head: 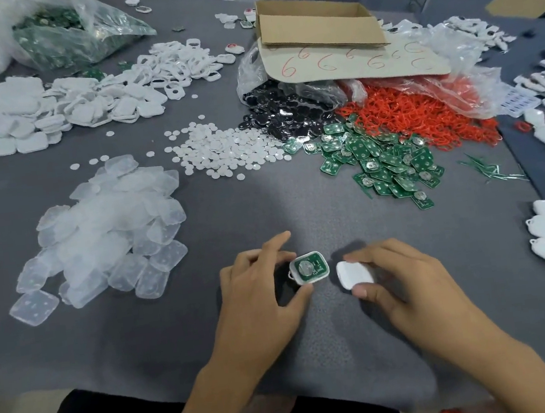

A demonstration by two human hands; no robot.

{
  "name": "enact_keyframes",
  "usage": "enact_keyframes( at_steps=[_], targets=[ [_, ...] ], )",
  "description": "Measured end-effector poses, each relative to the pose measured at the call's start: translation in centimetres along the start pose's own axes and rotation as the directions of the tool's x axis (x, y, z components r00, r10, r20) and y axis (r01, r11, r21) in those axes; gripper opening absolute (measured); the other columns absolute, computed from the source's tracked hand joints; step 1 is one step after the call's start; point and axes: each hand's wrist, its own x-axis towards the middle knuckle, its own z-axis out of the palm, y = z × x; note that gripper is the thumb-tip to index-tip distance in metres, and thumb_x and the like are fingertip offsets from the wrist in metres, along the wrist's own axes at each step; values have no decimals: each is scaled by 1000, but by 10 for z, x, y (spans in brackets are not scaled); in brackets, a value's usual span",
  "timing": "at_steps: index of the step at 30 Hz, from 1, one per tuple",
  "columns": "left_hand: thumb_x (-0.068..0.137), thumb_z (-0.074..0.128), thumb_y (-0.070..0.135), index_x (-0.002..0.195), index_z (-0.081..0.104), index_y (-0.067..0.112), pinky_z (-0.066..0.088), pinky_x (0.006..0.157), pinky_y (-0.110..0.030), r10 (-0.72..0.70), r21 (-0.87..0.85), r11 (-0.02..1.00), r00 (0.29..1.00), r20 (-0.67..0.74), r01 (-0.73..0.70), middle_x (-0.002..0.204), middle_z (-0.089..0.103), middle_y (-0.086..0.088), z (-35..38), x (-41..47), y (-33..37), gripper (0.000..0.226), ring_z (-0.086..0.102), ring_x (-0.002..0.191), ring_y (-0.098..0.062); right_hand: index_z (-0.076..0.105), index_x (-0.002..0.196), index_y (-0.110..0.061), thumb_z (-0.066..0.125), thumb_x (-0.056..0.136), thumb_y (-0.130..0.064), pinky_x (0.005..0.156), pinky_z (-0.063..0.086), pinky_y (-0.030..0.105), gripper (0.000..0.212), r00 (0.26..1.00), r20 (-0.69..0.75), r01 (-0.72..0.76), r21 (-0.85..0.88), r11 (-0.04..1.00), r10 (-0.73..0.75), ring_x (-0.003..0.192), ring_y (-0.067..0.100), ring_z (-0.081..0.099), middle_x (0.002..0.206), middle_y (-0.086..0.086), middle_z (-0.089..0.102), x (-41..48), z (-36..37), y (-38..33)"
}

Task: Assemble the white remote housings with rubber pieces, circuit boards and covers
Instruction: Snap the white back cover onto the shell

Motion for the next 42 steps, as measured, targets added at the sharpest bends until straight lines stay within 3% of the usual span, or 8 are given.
enact_keyframes(
  at_steps=[3,12,17,21,32,36,40,42],
  targets=[
    [80,67,55,144,37,46,19,104,-14,9,-25,1000,1000,6,-9,118,61,35,0,1,-1,72,44,123,4,71,115,-24,79,84,-20,91,32,1,32,997,31,67,39,997,-68,99,-12,50,111,-17,60,20,6,-15],
    [83,72,60,145,35,47,25,107,-25,-23,-95,995,999,25,25,117,64,31,-3,2,0,73,45,126,0,75,112,-16,83,80,-22,83,36,7,34,979,189,67,32,997,-72,95,11,58,102,-5,63,50,19,-25],
    [82,76,57,145,36,45,26,109,-26,-43,-121,992,998,35,47,117,64,31,-3,4,-1,75,45,125,2,78,108,-20,87,73,-27,76,41,16,36,970,230,71,17,997,-73,83,9,56,92,-5,62,60,14,-26],
    [82,80,50,145,39,42,25,109,-26,-69,-133,988,996,50,75,118,64,29,-4,4,1,76,45,126,1,79,99,-21,91,67,-24,67,34,8,34,957,289,44,-46,998,-29,74,5,51,81,-14,55,73,11,-29],
    [81,82,33,122,60,35,33,104,-34,-186,-199,960,981,62,195,102,72,22,-10,17,14,46,51,114,-2,75,75,-26,94,55,-25,66,50,28,28,932,360,2,-145,989,51,73,9,61,71,-15,59,94,17,-34],
    [74,87,23,108,65,35,38,104,-40,-231,-168,953,963,137,253,92,72,21,-14,29,18,42,58,107,-5,78,77,-29,95,55,-27,58,35,10,28,918,395,75,-84,994,-36,64,-2,54,67,-17,53,96,15,-24],
    [78,84,15,105,71,28,41,92,-17,-174,-131,973,977,126,190,96,69,15,-14,28,24,32,55,98,-3,79,94,-16,88,73,-15,68,45,20,23,946,258,213,-41,976,-196,75,6,59,83,-9,63,65,22,-16],
    [84,80,15,103,74,25,40,86,-20,-131,-16,991,989,61,132,104,62,13,-10,19,28,22,48,96,-7,76,112,-11,83,79,-8,81,55,28,34,963,152,240,-119,963,-222,92,18,67,102,1,71,45,31,-14]
  ],
)
